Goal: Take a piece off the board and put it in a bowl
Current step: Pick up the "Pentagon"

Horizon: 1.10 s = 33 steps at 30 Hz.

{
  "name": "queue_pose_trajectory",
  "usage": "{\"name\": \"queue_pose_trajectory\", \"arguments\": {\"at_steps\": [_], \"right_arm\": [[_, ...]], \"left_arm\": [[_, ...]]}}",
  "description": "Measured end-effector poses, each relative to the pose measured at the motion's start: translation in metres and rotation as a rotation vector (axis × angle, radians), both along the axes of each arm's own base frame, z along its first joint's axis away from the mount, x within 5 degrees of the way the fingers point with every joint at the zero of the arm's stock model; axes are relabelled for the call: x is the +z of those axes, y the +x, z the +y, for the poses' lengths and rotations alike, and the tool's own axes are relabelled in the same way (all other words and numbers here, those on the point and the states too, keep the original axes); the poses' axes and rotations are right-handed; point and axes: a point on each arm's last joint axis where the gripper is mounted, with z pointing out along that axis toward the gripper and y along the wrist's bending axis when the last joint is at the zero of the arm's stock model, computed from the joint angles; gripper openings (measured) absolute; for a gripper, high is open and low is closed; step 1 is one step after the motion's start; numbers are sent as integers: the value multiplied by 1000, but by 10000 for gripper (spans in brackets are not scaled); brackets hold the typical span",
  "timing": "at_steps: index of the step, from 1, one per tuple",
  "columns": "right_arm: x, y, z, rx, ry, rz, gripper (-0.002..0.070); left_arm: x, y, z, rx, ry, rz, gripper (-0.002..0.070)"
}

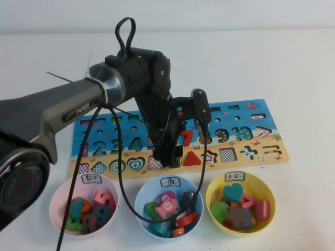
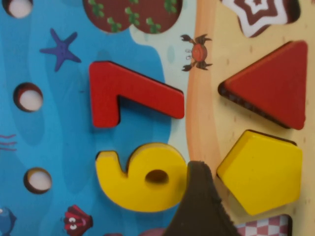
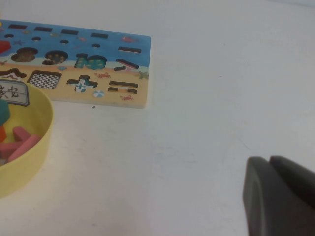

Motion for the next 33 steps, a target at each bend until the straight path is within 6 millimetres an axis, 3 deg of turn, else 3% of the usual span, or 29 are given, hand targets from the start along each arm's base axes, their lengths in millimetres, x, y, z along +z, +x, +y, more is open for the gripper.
{"name": "queue_pose_trajectory", "arguments": {"at_steps": [33], "right_arm": [[0, 0, 0, 0, 0, 0, -17]], "left_arm": [[-8, -2, -2, 5, 5, 54, 434]]}}
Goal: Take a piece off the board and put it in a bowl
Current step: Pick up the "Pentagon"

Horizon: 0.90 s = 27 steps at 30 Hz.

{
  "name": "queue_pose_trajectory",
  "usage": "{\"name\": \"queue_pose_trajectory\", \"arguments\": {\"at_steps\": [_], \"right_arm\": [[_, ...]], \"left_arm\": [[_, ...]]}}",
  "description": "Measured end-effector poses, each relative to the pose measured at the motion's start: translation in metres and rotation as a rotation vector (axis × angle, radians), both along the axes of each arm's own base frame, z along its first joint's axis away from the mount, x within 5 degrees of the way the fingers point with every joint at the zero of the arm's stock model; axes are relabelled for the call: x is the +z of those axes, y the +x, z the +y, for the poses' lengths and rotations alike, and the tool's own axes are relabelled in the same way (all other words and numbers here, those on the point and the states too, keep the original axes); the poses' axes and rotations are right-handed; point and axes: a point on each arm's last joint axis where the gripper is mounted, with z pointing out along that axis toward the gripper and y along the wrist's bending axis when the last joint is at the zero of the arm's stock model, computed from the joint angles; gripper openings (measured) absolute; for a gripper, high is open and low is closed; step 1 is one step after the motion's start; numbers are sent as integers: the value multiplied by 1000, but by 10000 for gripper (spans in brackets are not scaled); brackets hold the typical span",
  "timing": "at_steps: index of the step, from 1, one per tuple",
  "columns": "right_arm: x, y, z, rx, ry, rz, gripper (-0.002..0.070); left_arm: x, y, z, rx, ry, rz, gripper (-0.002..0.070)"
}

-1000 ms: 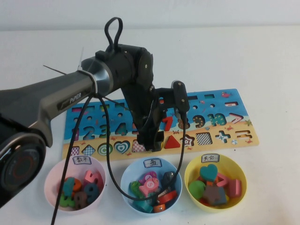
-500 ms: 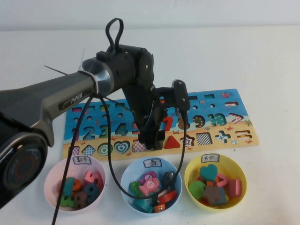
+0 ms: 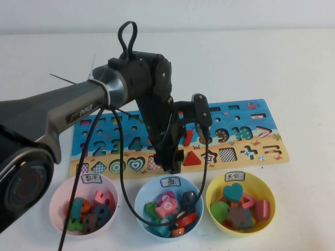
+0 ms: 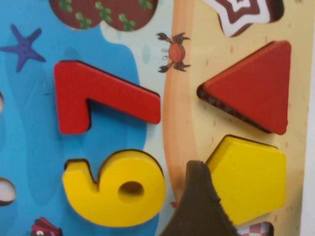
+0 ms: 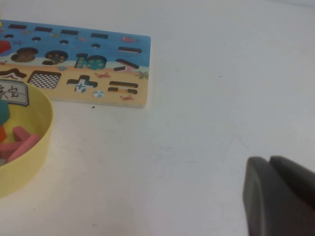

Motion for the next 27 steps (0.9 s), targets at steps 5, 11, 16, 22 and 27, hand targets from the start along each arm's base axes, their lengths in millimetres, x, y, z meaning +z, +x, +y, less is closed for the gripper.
{"name": "queue_pose_trajectory", "arguments": {"at_steps": [5, 11, 16, 22, 27], "right_arm": [[0, 0, 0, 0, 0, 0, -17], [0, 0, 0, 0, 0, 0, -17], [0, 0, 0, 0, 0, 0, -17], [0, 0, 0, 0, 0, 0, -17], [0, 0, 0, 0, 0, 0, -17]], "left_arm": [[0, 0, 0, 1, -3, -5, 434], [-3, 1, -1, 1, -1, -6, 434], [-4, 2, -1, 1, 1, -7, 434], [-4, 2, -1, 0, 2, -11, 374], [-4, 3, -1, -1, 4, -18, 282]]}}
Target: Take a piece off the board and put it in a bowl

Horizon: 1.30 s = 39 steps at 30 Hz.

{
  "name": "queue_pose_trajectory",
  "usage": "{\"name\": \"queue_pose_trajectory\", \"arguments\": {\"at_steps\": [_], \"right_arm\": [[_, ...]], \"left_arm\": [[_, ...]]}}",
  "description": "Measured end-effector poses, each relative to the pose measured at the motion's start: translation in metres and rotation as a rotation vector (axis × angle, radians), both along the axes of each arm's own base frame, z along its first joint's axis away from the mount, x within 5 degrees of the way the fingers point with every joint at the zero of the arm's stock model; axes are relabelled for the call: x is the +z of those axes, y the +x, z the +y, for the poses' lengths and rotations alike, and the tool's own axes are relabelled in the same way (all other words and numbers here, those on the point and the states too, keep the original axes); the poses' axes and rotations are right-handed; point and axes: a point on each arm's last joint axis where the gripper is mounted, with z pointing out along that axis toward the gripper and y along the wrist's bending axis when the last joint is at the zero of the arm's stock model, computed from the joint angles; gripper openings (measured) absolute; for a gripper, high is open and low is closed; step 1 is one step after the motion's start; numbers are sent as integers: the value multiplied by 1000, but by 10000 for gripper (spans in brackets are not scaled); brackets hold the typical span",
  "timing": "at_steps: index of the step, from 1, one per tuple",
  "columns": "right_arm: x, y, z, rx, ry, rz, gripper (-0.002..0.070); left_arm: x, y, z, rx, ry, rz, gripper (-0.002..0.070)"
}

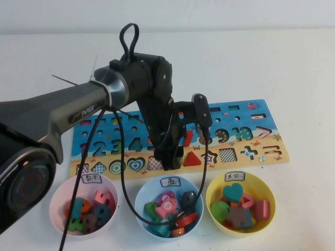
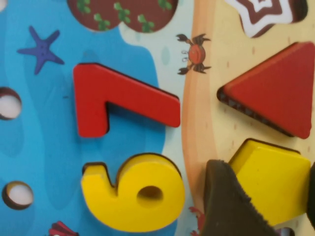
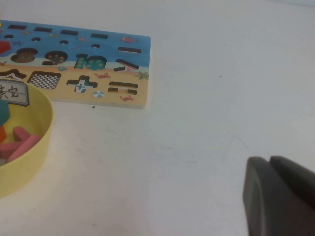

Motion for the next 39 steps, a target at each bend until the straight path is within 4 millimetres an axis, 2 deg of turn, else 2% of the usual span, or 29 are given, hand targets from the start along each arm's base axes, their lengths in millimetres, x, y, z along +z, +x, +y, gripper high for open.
{"name": "queue_pose_trajectory", "arguments": {"at_steps": [8, 15, 20, 27, 34, 39], "right_arm": [[0, 0, 0, 0, 0, 0, -17], [0, 0, 0, 0, 0, 0, -17], [0, 0, 0, 0, 0, 0, -17], [0, 0, 0, 0, 0, 0, -17], [0, 0, 0, 0, 0, 0, -17], [0, 0, 0, 0, 0, 0, -17]], "left_arm": [[6, 0, 2, -7, 10, -16, 282], [34, -4, 6, -8, -16, -78, 282], [58, -11, 4, 58, -62, -115, 282], [90, -45, -27, 275, -165, -70, 282], [86, -86, -56, 374, -114, 81, 282], [70, -105, -76, 354, -73, 122, 283]]}}
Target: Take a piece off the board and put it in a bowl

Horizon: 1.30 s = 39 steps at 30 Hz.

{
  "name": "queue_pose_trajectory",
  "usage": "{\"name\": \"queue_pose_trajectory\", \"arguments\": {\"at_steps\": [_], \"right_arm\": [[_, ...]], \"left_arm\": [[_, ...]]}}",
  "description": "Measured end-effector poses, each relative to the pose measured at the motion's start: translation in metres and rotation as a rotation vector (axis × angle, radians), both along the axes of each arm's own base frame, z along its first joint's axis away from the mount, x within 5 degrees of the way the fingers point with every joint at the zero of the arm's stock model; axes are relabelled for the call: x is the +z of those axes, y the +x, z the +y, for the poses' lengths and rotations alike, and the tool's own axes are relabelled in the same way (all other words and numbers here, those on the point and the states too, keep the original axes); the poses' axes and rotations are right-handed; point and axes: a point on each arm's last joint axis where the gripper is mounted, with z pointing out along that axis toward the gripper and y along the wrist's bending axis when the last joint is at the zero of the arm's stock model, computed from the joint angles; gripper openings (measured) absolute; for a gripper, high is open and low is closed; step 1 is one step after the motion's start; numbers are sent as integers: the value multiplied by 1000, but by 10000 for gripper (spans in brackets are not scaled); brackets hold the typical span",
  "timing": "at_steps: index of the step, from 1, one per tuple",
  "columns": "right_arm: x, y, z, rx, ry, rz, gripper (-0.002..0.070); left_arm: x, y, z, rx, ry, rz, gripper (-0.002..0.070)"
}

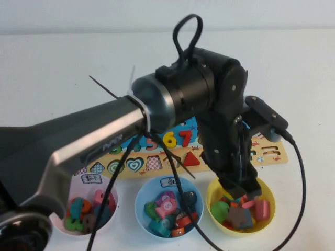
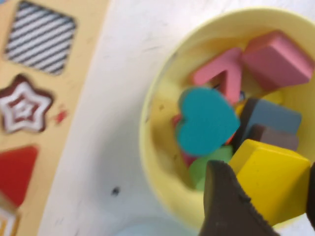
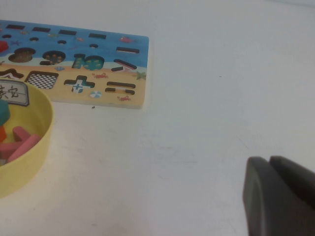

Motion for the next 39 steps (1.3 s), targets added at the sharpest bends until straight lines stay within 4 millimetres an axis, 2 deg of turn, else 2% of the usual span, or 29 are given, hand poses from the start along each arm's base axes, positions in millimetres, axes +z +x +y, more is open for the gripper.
{"name": "queue_pose_trajectory", "arguments": {"at_steps": [5, 12, 17, 23, 29, 32, 36, 39], "right_arm": [[0, 0, 0, 0, 0, 0, -17], [0, 0, 0, 0, 0, 0, -17], [0, 0, 0, 0, 0, 0, -17], [0, 0, 0, 0, 0, 0, -17], [0, 0, 0, 0, 0, 0, -17], [0, 0, 0, 0, 0, 0, -17], [0, 0, 0, 0, 0, 0, -17], [0, 0, 0, 0, 0, 0, -17]], "left_arm": [[-16, -8, -20, -34, -19, -17, 282], [-29, -17, -40, -64, -60, -52, 282], [-31, -16, -41, -85, -36, -92, 284], [-32, -16, -40, -88, -23, -93, 393], [-31, -14, -37, -103, 7, -130, 414], [-20, -14, -34, -110, 7, -162, 353], [9, -15, -21, -92, -35, -195, 120], [30, -14, -2, -61, -69, -221, 33]]}}
